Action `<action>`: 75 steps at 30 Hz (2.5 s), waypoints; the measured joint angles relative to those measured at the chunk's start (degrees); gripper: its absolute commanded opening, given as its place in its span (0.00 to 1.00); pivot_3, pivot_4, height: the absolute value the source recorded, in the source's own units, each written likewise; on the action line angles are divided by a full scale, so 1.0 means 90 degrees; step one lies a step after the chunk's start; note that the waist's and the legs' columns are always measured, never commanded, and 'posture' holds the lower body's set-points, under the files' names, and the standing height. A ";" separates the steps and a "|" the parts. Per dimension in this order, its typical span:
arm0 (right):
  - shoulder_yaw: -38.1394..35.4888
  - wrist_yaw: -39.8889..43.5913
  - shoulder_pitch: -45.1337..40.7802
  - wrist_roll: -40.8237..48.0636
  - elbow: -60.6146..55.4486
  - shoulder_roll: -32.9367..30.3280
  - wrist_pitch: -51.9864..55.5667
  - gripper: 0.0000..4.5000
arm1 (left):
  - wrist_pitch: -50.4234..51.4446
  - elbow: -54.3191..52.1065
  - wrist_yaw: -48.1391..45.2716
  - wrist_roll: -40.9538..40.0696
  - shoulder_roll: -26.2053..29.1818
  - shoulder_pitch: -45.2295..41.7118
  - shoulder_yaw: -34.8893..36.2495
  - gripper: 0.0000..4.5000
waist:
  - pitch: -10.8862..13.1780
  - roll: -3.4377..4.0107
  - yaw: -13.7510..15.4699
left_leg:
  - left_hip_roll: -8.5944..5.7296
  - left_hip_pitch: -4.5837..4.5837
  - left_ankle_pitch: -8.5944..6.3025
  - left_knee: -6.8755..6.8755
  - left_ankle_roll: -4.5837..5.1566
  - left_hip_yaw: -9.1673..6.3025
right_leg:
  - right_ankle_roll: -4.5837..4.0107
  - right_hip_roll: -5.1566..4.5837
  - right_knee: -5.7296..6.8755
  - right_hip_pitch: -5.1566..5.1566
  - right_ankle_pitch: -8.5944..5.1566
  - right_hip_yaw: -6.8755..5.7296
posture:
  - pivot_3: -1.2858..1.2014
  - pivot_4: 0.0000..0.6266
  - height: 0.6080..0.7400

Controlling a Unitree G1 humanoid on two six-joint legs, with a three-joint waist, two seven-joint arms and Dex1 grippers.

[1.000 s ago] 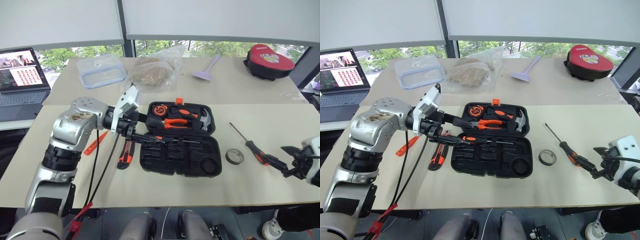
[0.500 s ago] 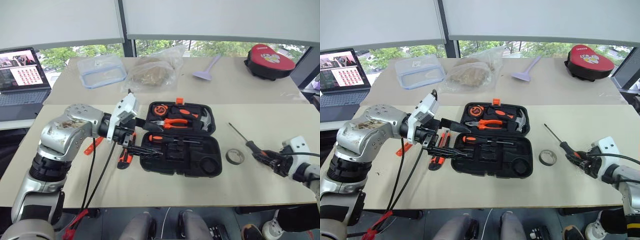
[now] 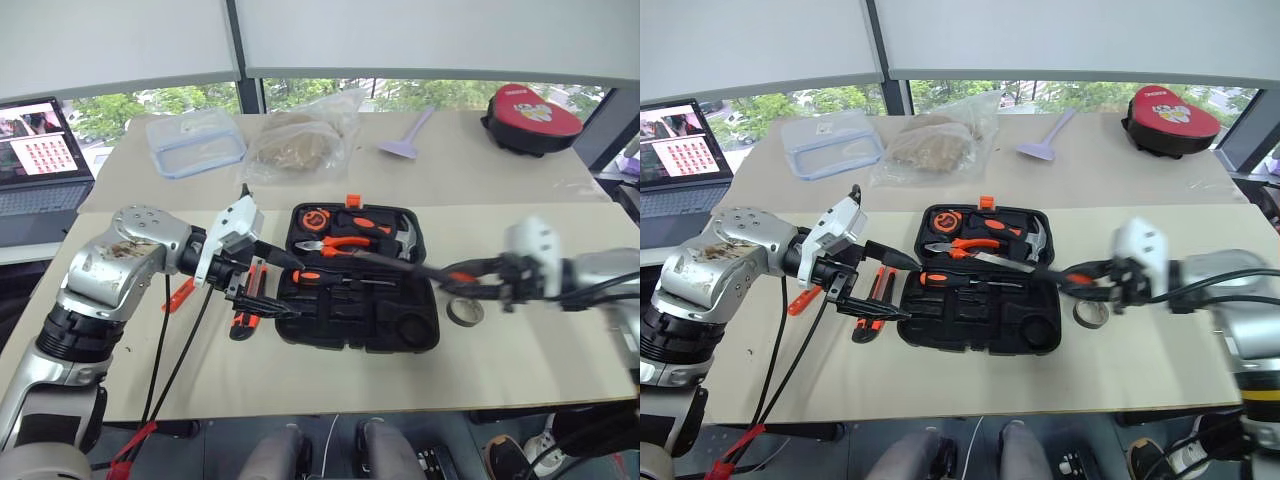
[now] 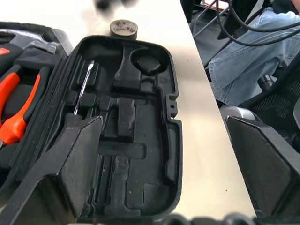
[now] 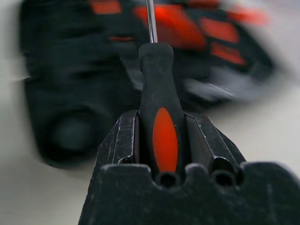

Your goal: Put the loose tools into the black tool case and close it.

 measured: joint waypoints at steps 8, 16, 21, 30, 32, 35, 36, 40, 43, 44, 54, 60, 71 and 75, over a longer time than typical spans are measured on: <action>0.0884 -0.0175 -0.0723 -0.0916 0.0640 0.0533 -0.0253 0.23 | -0.0061 -0.0003 0.0121 0.0085 -0.0001 0.0016 -0.0006 1.00 | 0.0001 -0.0001 0.0082 | -0.0011 -0.0011 0.0000 0.0008 0.0001 -0.0010 | 0.0004 -0.0004 -0.0003 -0.0006 0.0002 -0.0008 | 0.52 0.24 0.86; 0.0891 -0.0053 -0.0606 -0.1031 0.0702 0.0373 -0.0379 0.23 | -0.0068 -0.0020 0.0236 0.0083 0.0004 0.0071 0.0011 1.00 | 0.0001 -0.0001 0.0045 | -0.0008 -0.0010 0.0000 0.0005 0.0001 -0.0010 | 0.0003 0.0000 -0.0002 -0.0008 0.0002 -0.0007 | 0.52 0.24 0.86; 0.0862 -0.0038 -0.0560 -0.1012 0.0611 0.0376 -0.0375 0.50 | -0.0197 0.0020 0.0246 0.0133 -0.0002 0.0105 0.0010 1.00 | 0.0001 -0.0001 0.0044 | -0.0008 -0.0010 0.0000 0.0006 0.0001 -0.0009 | 0.0003 -0.0001 -0.0001 -0.0007 0.0002 -0.0006 | 0.52 0.24 0.86; 0.0706 -0.0194 -0.0775 -0.0780 0.0406 0.0578 0.0073 0.99 | -0.0230 0.0141 0.0261 0.0222 -0.0138 0.0075 0.0010 1.00 | 0.0001 -0.0001 0.0047 | -0.0008 -0.0011 0.0000 0.0006 0.0001 -0.0010 | 0.0003 -0.0001 -0.0001 -0.0008 0.0002 -0.0006 | 0.52 0.24 0.86; 0.0503 -0.0317 -0.0878 -0.0539 0.0265 0.0699 0.0422 0.99 | -0.0248 0.0153 0.0262 0.0224 -0.0157 0.0075 0.0010 1.00 | 0.0001 -0.0001 0.0044 | -0.0008 -0.0010 0.0000 0.0006 0.0001 -0.0009 | 0.0003 -0.0001 -0.0001 -0.0008 0.0002 -0.0004 | 0.52 0.24 0.86; 0.0366 -0.0476 -0.0959 -0.0343 0.0138 0.0817 0.0742 0.82 | -0.0324 0.0166 0.0276 0.0230 -0.0193 0.0075 0.0010 1.00 | 0.0001 -0.0001 0.0048 | -0.0006 -0.0010 0.0000 0.0005 0.0000 -0.0012 | 0.0003 -0.0001 -0.0002 -0.0007 0.0002 -0.0006 | 0.52 0.24 0.86; 0.0366 -0.0495 -0.0957 -0.0302 0.0135 0.0856 0.0792 0.74 | -0.0354 0.0181 0.0285 0.0242 -0.0194 0.0075 0.0009 1.00 | 0.0001 -0.0001 0.0051 | -0.0007 -0.0011 0.0000 0.0005 0.0001 -0.0011 | 0.0003 -0.0001 -0.0001 -0.0008 0.0002 -0.0006 | 0.52 0.24 0.86; 0.0431 -0.0580 -0.0955 -0.0314 0.0115 0.1000 0.0818 0.44 | -0.0470 0.0316 0.0301 0.0346 -0.0214 0.0075 0.0004 1.00 | 0.0001 -0.0001 0.0045 | -0.0008 -0.0010 0.0000 0.0005 0.0001 -0.0010 | 0.0003 -0.0001 -0.0001 -0.0007 0.0002 -0.0006 | 0.52 0.24 0.86; 0.0580 -0.0690 -0.0955 -0.0410 0.0215 0.1191 0.0810 0.21 | -0.0486 0.0380 0.0300 0.0407 -0.0229 0.0075 0.0003 1.00 | 0.0001 -0.0001 0.0041 | -0.0008 -0.0011 0.0000 0.0005 0.0001 -0.0010 | 0.0003 0.0000 0.0001 -0.0011 0.0002 -0.0005 | 0.52 0.24 0.86; 0.0625 -0.0723 -0.0956 -0.0477 0.0254 0.1227 0.0799 0.13 | -0.0487 0.0386 0.0300 0.0424 -0.0234 0.0075 0.0003 1.00 | 0.0001 -0.0001 0.0043 | -0.0009 -0.0011 0.0001 0.0005 0.0001 -0.0010 | 0.0003 0.0000 0.0002 -0.0011 0.0002 -0.0006 | 0.52 0.24 0.86; 0.1476 -0.0819 -0.0932 -0.1566 0.0469 0.1171 -0.0051 0.01 | -0.0489 0.0396 0.0331 0.0475 -0.0265 0.0075 0.0004 1.00 | -0.0014 -0.0022 0.0040 | -0.0006 0.0023 0.0000 0.0003 0.0000 -0.0013 | 0.0003 0.0004 -0.0002 0.0009 0.0002 -0.0009 | 0.52 0.24 0.86; 0.1252 -0.0814 -0.0849 -0.1383 0.0353 0.1226 0.0041 0.01 | -0.0487 0.0389 0.0488 0.0494 -0.0203 0.0181 0.0038 1.00 | -0.0015 -0.0026 0.0050 | -0.0007 0.0020 0.0000 0.0002 0.0000 -0.0015 | 0.0003 0.0003 -0.0001 0.0010 0.0002 -0.0006 | 0.52 0.24 0.86; -0.1060 -0.0647 -0.0833 0.1400 -0.1156 0.0627 0.2242 0.55 | 0.0229 -0.0065 0.2182 0.0662 0.0844 0.3494 0.2888 1.00 | -0.0009 -0.0021 -0.0051 | 0.0006 -0.0007 0.0001 -0.0028 -0.0007 -0.0016 | -0.0002 0.0010 -0.0004 -0.0034 0.0001 -0.0005 | 0.52 0.24 0.86; -0.1250 -0.0508 -0.0382 0.2027 -0.1785 0.0341 0.2669 0.86 | 0.0352 -0.0277 0.2402 0.0847 0.1144 0.4724 0.3855 1.00 | -0.0007 -0.0020 0.0051 | 0.0001 0.0006 -0.0011 -0.0027 0.0007 -0.0015 | -0.0003 -0.0001 -0.0020 -0.0004 0.0000 -0.0004 | 0.52 0.24 0.86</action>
